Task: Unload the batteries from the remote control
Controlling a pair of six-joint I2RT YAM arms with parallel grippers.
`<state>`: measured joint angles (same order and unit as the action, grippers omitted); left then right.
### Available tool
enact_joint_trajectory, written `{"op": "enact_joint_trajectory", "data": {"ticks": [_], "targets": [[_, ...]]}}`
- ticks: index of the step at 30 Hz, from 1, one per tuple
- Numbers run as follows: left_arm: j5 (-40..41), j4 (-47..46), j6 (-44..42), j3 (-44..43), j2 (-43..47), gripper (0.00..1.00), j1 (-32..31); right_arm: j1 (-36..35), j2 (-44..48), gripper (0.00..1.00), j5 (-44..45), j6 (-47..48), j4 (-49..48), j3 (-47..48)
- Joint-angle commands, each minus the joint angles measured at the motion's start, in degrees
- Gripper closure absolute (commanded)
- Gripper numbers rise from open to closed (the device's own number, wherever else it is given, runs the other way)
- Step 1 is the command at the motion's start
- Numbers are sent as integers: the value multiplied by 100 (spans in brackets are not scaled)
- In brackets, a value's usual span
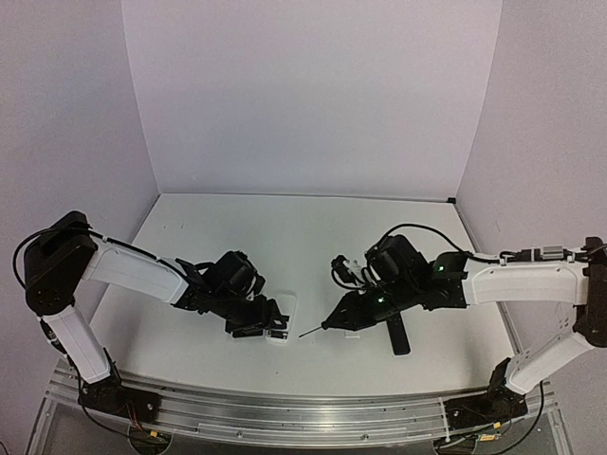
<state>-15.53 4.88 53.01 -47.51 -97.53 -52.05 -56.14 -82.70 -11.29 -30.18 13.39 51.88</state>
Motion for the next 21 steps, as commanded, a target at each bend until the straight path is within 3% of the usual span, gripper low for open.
{"op": "enact_joint_trajectory", "data": {"ticks": [1, 21], "targets": [[361, 109, -26, -245, -100, 33, 3, -101, -63, 100, 119, 173, -126, 270], [736, 516, -59, -694, -532, 45, -33, -118, -217, 100, 305, 257, -129, 306]]}}
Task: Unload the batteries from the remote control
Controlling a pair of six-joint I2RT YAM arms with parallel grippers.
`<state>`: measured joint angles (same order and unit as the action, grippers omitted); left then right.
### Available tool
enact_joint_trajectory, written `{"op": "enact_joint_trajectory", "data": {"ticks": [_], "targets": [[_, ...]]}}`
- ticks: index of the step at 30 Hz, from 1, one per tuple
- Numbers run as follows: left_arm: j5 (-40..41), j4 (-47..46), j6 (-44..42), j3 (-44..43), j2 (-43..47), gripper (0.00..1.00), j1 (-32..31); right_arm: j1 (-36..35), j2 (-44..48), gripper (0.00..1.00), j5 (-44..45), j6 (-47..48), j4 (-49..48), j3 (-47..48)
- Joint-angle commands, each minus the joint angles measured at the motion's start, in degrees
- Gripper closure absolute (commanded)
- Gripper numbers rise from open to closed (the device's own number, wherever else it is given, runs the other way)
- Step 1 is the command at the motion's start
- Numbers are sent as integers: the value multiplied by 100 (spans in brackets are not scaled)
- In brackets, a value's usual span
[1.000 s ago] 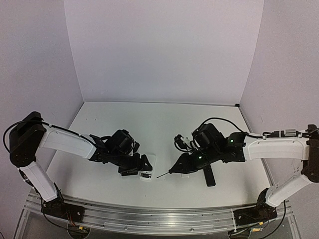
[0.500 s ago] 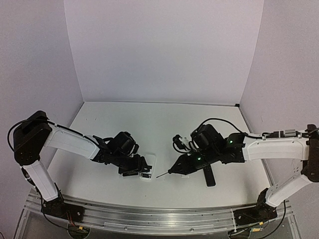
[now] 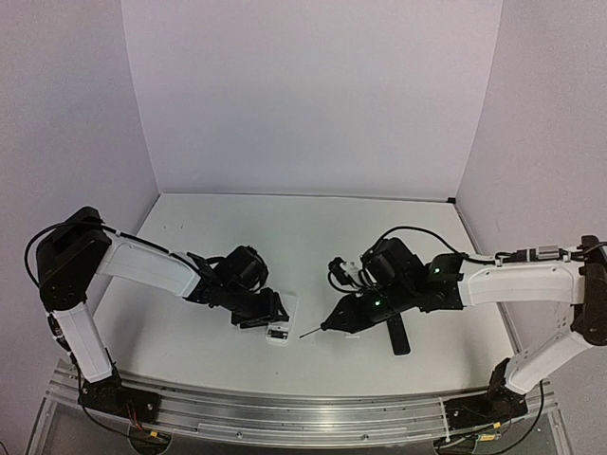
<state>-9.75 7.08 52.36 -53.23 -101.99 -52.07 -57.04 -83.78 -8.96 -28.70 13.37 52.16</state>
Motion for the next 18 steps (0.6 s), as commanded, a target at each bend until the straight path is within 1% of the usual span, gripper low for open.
{"op": "enact_joint_trajectory", "data": {"ticks": [1, 14, 18], "targets": [[207, 360, 50, -128, -92, 47, -58, -31, -126, 100, 85, 122, -126, 297], [513, 870, 566, -527, -494, 60, -441, -39, -178, 100, 110, 214, -106, 365], [491, 815, 624, -531, -586, 61, -500, -44, -156, 100, 203, 262, -87, 367]]}}
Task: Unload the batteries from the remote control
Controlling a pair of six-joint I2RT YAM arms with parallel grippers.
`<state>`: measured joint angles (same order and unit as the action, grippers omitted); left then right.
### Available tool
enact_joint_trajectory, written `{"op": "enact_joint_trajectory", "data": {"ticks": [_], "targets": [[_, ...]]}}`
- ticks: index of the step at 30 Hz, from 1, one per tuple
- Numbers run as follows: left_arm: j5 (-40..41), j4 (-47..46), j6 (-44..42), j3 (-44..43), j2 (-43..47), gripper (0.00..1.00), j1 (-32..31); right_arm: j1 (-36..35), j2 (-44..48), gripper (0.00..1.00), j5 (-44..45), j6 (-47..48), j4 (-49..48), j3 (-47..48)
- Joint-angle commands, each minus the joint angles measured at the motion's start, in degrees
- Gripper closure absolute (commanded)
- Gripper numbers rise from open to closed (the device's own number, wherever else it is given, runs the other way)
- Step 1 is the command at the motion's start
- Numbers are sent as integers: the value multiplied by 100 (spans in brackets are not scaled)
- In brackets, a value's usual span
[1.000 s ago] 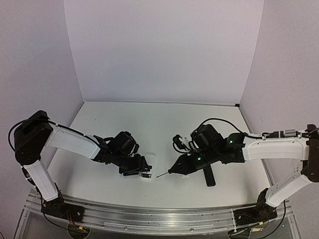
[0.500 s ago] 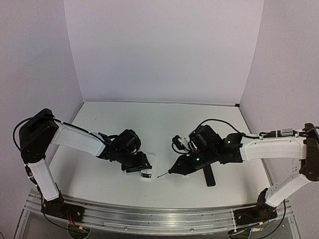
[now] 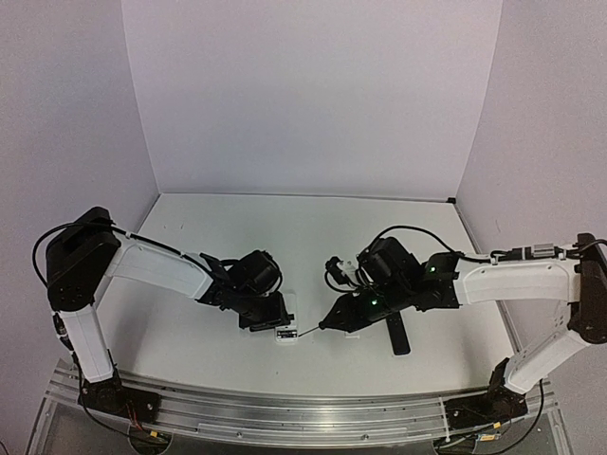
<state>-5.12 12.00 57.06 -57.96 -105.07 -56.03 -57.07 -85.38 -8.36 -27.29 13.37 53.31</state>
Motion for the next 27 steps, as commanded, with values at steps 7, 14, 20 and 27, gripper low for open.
{"op": "enact_joint_trajectory", "data": {"ticks": [7, 14, 20, 27], "targets": [[6, 412, 260, -84, -413, 65, -113, -40, -127, 100, 313, 348, 91, 454], [-27, 476, 429, -18, -494, 68, -109, -45, -361, 100, 388, 352, 357, 718], [-59, 458, 466, 56, -521, 69, -111, -165, -597, 100, 582, 327, 530, 876], [-48, 470, 425, 85, -506, 69, -128, -207, -703, 100, 730, 270, 658, 923]]}}
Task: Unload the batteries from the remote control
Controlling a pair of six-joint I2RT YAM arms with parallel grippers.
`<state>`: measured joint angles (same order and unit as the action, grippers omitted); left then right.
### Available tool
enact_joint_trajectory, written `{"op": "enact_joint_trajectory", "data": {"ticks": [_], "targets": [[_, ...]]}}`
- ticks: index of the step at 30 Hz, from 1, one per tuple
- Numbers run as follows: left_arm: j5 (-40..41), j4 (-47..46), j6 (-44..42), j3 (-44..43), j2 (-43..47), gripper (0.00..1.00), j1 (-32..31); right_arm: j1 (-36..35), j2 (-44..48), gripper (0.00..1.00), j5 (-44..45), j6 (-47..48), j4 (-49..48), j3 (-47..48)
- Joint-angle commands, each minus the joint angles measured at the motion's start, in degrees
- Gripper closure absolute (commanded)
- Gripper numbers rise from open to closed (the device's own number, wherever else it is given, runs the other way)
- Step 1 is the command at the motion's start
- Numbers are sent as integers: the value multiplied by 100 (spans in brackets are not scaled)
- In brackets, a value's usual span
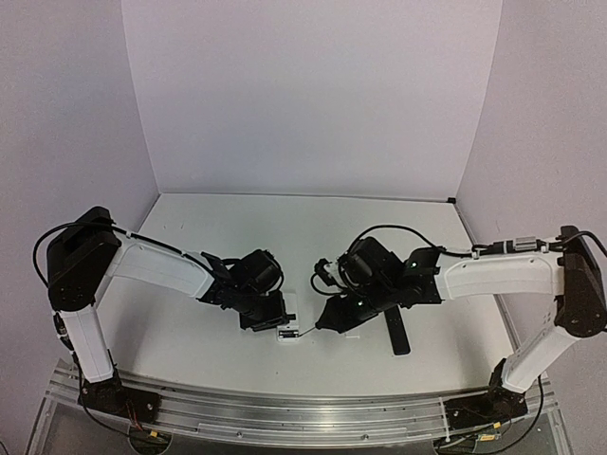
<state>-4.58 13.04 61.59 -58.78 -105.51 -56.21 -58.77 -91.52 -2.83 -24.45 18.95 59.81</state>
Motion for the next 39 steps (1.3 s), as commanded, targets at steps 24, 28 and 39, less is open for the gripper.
{"op": "enact_joint_trajectory", "data": {"ticks": [24, 28, 39], "targets": [[-97, 390, -86, 149, -503, 69, -147, -86, -280, 100, 471, -209, 92, 461], [-87, 383, -80, 152, -505, 69, -145, -88, -326, 100, 437, -245, 92, 461], [-87, 392, -25, 182, -516, 69, -145, -103, -338, 100, 201, -346, 210, 480]]}}
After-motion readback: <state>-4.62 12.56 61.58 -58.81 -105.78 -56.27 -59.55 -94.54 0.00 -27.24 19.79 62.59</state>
